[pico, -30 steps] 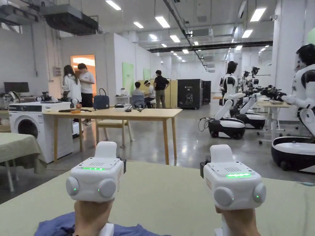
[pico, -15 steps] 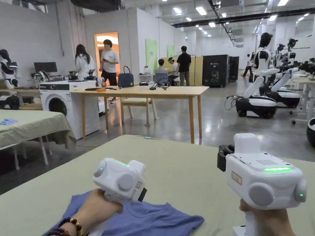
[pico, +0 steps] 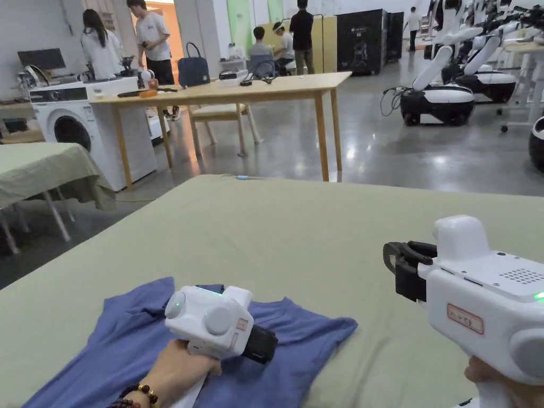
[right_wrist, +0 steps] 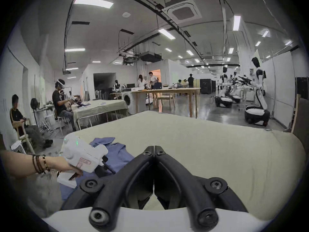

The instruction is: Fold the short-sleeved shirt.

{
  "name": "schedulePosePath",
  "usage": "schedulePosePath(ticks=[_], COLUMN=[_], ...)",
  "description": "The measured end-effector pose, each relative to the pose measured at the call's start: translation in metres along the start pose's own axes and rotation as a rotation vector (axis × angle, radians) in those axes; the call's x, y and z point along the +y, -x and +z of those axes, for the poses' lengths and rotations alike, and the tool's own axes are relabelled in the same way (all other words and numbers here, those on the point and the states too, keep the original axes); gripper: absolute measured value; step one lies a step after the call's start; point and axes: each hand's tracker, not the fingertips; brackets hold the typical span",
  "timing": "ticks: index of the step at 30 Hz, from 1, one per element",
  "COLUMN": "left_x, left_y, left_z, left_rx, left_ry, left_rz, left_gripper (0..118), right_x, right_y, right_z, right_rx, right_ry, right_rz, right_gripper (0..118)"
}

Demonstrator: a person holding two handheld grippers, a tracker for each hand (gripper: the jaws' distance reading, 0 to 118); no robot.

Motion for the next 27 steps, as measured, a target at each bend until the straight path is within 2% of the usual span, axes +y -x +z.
schedulePosePath(ticks=[3,6,8,9,10,11,13,14,18,20,23,26,27], left_x=[-0.004,-0.009,-0.010,-0.010,-0.013,-0.013,-0.012,-0.012,-0.016,-0.016,-0.006,0.015,0.025], left_y=[0.001,0.004,0.007,0.006,0.004,0.003,0.000,-0.001,-0.007,-0.007,-0.012,-0.034,-0.044], left_z=[-0.019,-0.022,-0.014,-0.007,-0.002,0.002,0.005,0.002,0.003,0.012,0.039,0.067,0.075], left_rx=[0.001,-0.030,-0.033,-0.040,-0.063,-0.062,0.063,0.013,0.038,0.021,-0.100,-0.147,-0.144], left_ry=[0.035,0.014,-0.005,-0.044,-0.040,-0.045,-0.061,-0.069,-0.092,-0.178,-0.283,-0.330,-0.357], left_rz=[0.009,0.102,0.091,0.073,0.081,0.068,-0.001,0.011,0.025,0.054,0.115,0.073,0.023], left_gripper=[115,111,82,59,15,2,2,2,2,2,2,2,2], right_x=[-0.007,-0.010,-0.013,-0.014,-0.016,-0.017,-0.018,-0.018,-0.020,-0.020,-0.018,-0.014,-0.012], right_y=[-0.003,-0.003,-0.001,0.001,0.002,0.004,0.009,0.011,0.019,0.019,0.014,0.006,0.003], right_z=[-0.006,-0.011,-0.012,-0.012,-0.012,-0.012,-0.012,-0.012,-0.008,-0.005,0.006,0.027,0.035], right_rx=[0.001,0.002,0.003,0.005,0.007,0.014,0.021,0.023,0.031,0.028,0.033,0.017,0.006], right_ry=[0.017,0.028,0.035,0.037,0.031,0.026,0.027,0.030,0.036,0.033,0.011,-0.023,-0.032], right_rz=[-0.007,-0.008,-0.007,-0.007,-0.012,-0.015,-0.018,-0.017,0.007,0.014,-0.018,-0.042,-0.046], right_gripper=[0,0,0,0,0,0,0,0,1,1,1,1,1])
